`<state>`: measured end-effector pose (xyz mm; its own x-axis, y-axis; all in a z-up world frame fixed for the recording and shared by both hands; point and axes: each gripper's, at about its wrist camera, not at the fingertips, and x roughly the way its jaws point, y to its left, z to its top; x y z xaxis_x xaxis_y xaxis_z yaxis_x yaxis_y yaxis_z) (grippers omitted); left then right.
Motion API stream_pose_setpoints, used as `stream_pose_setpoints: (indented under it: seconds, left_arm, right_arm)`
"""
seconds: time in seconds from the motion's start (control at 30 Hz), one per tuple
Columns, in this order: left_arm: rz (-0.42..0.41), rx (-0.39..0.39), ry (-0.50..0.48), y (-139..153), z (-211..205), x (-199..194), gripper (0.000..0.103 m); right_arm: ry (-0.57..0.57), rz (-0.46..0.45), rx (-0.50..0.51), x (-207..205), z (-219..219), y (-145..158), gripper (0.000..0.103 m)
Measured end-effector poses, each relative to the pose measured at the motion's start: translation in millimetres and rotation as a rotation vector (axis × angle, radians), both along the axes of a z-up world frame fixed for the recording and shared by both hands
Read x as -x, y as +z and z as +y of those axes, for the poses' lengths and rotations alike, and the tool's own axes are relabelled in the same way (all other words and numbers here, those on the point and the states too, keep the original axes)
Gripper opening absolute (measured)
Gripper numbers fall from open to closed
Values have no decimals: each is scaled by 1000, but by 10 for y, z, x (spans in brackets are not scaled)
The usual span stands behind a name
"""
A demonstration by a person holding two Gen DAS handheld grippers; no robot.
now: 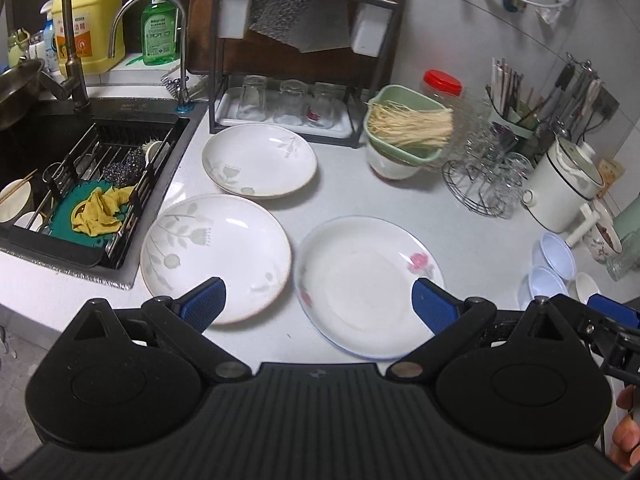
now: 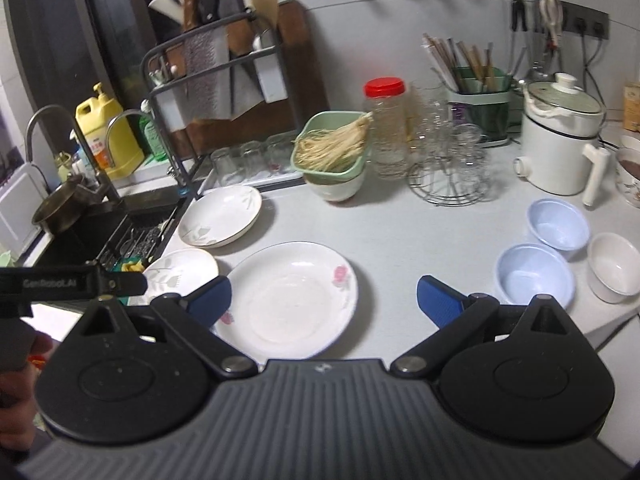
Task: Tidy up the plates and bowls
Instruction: 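Move both grippers down to the rim of the leaf-pattern plate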
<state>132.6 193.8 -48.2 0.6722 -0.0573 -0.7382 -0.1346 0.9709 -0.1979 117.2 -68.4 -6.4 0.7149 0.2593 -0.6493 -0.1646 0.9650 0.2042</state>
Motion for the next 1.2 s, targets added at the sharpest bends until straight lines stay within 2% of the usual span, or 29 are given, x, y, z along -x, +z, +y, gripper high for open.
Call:
stream_pose_setpoints:
  seconds: [0.13,0.3,0.43,0.7,0.8,0.83,0.87,0.93,1.0,1.07,1.2]
  left_arm:
    - [4,12,-12,-121,316,-169,101]
    - [27,25,-21,-263,759,-296,101]
    - [57,46,0,-391,1135,-416,101]
    - [96,-2,-55,-696,1717,-688,100]
    - [102,-17,-78,-841,1855,-805,99]
    - [103,-14,-81,-892,1898,-843,99]
    - [106,-6,-86,-941,1937,-891,95]
    - [106,8,-98,-1043,2001,-990,90]
    - [100,22,-113,-1138,2050,-1070,85]
    - [106,38,-125,-1246,2090,-1141,79]
    - [134,76,-110,-1463,2163,-1254,68]
  right_arm:
    - [32,26,-2,-151,274,-65,91]
    - [56,79,-28,-328,686,-228,88]
    - [59,159,-79,-472,964,-373,88]
    - [32,238,-114,-642,1462,-623,88]
    - [45,282,-177,-680,1591,-750,74]
    - [47,314,-202,-703,1623,-811,66]
    - [42,346,-220,-723,1647,-871,60]
    - [26,382,-246,-765,1666,-968,53]
    - [0,414,-262,-820,1677,-1050,51]
    - [-26,451,-281,-864,1683,-1145,42]
    - [-56,491,-321,-901,1687,-1288,41]
